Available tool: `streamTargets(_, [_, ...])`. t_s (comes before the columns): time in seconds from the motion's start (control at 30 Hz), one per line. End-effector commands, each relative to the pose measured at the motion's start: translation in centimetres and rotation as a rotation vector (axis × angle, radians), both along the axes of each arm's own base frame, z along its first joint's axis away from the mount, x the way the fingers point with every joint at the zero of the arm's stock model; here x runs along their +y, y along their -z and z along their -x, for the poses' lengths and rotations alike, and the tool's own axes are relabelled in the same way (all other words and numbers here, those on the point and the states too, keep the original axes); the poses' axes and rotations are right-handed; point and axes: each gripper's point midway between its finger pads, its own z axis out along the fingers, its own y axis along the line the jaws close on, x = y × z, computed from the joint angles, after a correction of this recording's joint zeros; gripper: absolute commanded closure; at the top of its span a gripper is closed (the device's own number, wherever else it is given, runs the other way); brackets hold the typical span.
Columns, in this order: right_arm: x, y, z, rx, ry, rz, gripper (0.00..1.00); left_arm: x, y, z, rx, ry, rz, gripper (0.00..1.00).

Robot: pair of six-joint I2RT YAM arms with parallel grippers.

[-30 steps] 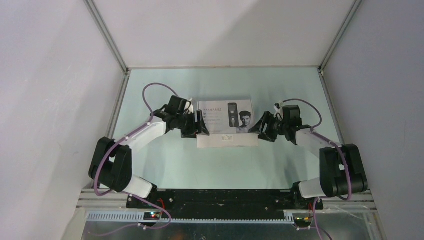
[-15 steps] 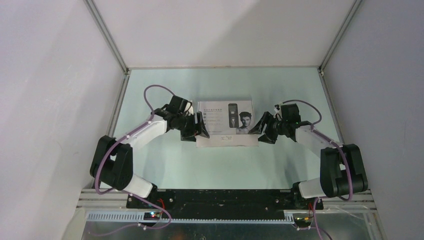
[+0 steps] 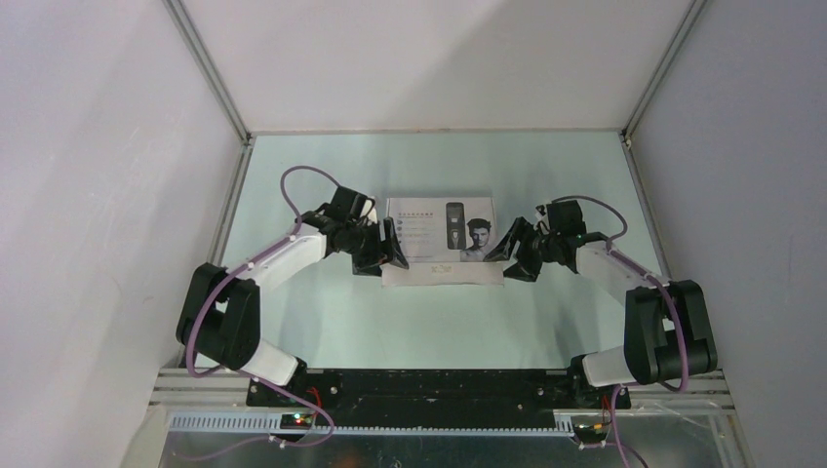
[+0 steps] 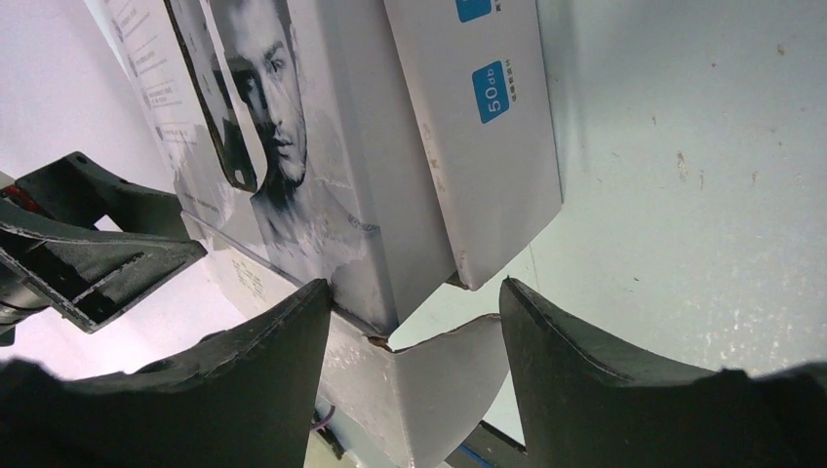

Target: Sort the hair-cutting tools

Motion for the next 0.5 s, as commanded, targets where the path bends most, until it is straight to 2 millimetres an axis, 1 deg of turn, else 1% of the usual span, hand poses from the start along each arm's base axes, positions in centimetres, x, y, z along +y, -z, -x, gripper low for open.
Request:
streamTargets(0.0, [0.6,-0.2,-0.2,0.028,-0.006,-0.018,0.32,-0.9,-1.1,-0.9,-0.03,-0.015,0.051,0.25])
streamTargets(0.13, [0.3,1.1,-0.4,0.041,0.001,0.028,0.32,-1.1,-1.0,-0.9,-0.03,-0.021,0.062,0.25])
streamTargets(0.27, [0.4,1.8,-0.7,0.03,0.012,0.046,0.31,-1.1,-1.1,-1.0,-0.033,-0.028,0.07,0.25])
streamTargets(0.37, [0.7,1.7,-1.1,0.015,0.026,0.032,0.29,-1.3,-1.2,-1.1,-0.039,-0.034,0.081,0.25])
streamTargets(0.47, [1.2,1.4,-1.0,0.02,0.018,0.001,0.29,-1.2,-1.1,-0.9,-0.036,-0.041,0.085,0.25])
